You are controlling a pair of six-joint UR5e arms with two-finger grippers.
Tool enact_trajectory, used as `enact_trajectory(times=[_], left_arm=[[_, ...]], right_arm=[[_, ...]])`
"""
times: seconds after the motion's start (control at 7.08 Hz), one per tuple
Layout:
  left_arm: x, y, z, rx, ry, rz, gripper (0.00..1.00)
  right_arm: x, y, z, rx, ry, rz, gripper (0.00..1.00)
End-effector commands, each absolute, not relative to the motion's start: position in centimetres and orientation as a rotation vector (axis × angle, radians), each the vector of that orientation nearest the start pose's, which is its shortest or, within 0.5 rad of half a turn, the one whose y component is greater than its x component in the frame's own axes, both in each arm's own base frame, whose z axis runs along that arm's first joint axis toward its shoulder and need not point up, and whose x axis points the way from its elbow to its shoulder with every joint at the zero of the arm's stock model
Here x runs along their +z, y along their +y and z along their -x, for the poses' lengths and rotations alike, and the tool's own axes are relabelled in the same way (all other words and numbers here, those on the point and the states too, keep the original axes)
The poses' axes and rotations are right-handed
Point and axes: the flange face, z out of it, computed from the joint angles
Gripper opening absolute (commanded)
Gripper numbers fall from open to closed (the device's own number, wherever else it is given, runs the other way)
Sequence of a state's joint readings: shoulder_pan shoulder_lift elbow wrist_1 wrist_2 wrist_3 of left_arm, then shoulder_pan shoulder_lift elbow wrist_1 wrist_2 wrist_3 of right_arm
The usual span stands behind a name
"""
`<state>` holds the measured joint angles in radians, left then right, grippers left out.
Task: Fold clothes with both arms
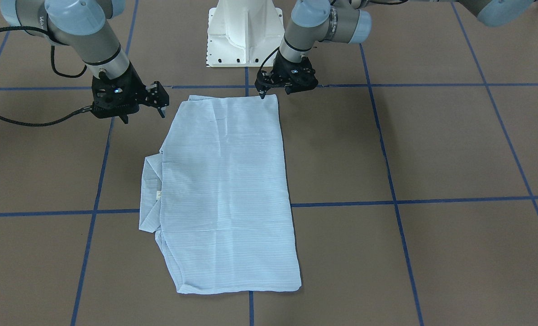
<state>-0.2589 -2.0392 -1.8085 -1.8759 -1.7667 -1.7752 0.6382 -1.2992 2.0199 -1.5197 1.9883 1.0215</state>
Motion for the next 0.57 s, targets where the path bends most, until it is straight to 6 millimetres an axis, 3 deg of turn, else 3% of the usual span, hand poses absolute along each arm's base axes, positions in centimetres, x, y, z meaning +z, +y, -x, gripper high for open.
enact_trajectory(times=[0.0, 0.42], left_arm=[[25.0, -27.5, -57.8, -0.331, 1.022, 0.145, 0.74], [25.2, -27.9, -58.9, -0.341, 1.010, 0.135, 0.71]], right_arm=[[30.9, -39.8, 38.1, -0.081, -0.853, -0.098, 1.00], [30.9, -39.9, 38.2, -0.088, -0.851, -0.100, 1.00]])
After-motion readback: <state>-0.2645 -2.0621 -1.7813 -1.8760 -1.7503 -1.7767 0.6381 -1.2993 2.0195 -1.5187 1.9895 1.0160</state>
